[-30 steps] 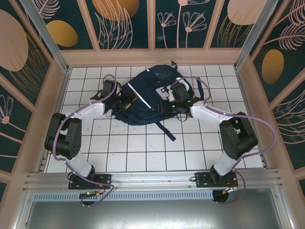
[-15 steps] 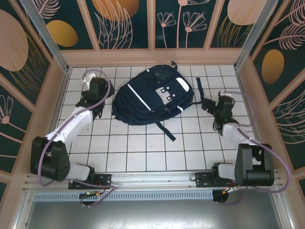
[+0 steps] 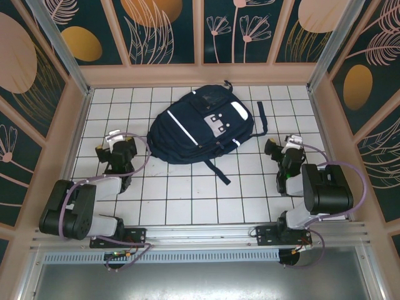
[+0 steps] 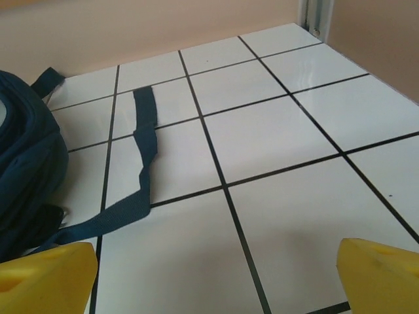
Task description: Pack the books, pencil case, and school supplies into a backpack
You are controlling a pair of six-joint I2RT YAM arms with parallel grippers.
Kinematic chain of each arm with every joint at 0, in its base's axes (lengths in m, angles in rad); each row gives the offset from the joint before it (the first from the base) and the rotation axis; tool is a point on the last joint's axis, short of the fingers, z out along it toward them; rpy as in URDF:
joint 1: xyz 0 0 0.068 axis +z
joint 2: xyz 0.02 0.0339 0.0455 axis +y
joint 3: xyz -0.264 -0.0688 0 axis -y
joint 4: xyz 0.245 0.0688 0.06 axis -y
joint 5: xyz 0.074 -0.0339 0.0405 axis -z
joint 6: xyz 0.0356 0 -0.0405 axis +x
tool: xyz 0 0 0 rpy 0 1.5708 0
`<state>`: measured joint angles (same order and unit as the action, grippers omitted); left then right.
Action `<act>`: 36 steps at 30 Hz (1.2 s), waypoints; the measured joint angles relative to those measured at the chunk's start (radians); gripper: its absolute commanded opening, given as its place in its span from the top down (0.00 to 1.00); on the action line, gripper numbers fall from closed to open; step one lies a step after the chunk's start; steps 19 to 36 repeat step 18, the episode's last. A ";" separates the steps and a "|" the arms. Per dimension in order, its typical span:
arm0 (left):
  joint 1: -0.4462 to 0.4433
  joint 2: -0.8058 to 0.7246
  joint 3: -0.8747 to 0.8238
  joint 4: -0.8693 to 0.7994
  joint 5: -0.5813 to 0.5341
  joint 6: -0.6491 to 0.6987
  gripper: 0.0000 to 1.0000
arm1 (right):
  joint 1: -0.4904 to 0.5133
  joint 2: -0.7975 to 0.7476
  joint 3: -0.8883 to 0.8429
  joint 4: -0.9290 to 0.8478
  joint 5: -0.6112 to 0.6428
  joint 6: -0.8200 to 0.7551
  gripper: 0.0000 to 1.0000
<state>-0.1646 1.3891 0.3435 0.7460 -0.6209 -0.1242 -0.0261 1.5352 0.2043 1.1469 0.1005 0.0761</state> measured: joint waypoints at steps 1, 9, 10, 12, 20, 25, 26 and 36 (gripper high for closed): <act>0.021 0.017 -0.006 0.054 0.021 0.004 0.01 | 0.000 0.000 0.000 0.016 0.003 0.000 0.01; 0.151 0.112 -0.135 0.415 0.259 0.004 0.01 | 0.002 0.000 0.000 0.082 0.012 -0.001 0.01; 0.151 0.116 -0.143 0.437 0.275 0.004 0.01 | 0.003 0.000 0.000 0.084 0.014 -0.002 0.01; 0.151 0.117 -0.147 0.470 0.294 0.004 0.01 | 0.010 0.000 0.000 0.085 0.015 -0.009 0.01; 0.151 0.117 -0.147 0.529 0.311 0.003 0.01 | 0.017 0.000 0.000 0.084 0.015 -0.019 0.01; 0.151 0.117 -0.147 0.529 0.311 0.003 0.01 | 0.017 0.000 0.000 0.084 0.015 -0.019 0.01; 0.151 0.117 -0.147 0.529 0.311 0.003 0.01 | 0.017 0.000 0.000 0.084 0.015 -0.019 0.01; 0.151 0.117 -0.147 0.529 0.311 0.003 0.01 | 0.017 0.000 0.000 0.084 0.015 -0.019 0.01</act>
